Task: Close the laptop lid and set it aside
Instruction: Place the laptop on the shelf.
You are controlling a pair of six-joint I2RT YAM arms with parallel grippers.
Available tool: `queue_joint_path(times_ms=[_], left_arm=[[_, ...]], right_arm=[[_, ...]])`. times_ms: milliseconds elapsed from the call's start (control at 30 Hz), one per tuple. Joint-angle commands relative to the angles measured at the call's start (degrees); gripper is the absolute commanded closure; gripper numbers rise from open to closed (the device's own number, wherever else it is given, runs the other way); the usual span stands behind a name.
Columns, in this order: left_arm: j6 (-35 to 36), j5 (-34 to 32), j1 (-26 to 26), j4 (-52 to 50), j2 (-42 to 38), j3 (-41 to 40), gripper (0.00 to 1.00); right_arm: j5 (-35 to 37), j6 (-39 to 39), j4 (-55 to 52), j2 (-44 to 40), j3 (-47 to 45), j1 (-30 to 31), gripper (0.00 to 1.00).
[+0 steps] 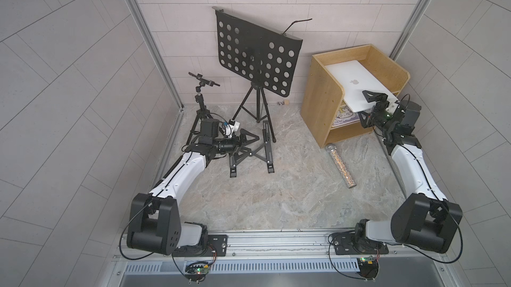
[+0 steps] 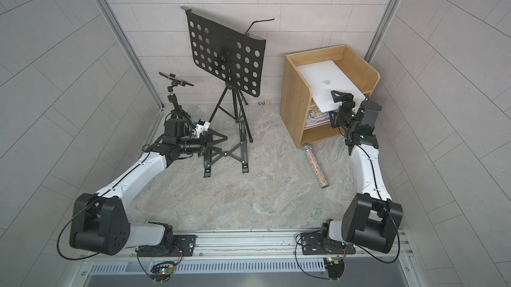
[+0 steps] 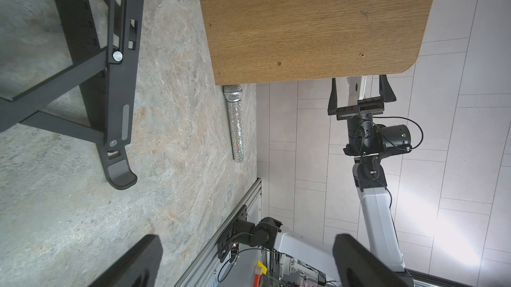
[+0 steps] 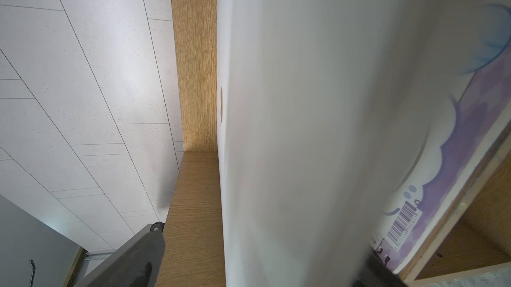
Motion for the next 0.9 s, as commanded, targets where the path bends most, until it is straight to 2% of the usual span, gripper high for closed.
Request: queue_joint_path(times_ms=[0,867], left_arm=[[1.5,-0.4,-0.2,-2.2,-1.7,0.7,0.0],[3.7,-0.7,-0.4,-3.8,-3.1,0.7,0.0]], right_arm=[[-1.8,-1.3,0.4,-1.6,-0.7,0.2,0.0],[-1.3,-4.9,-10.5,-6.6,-1.6,-2.1,0.0]])
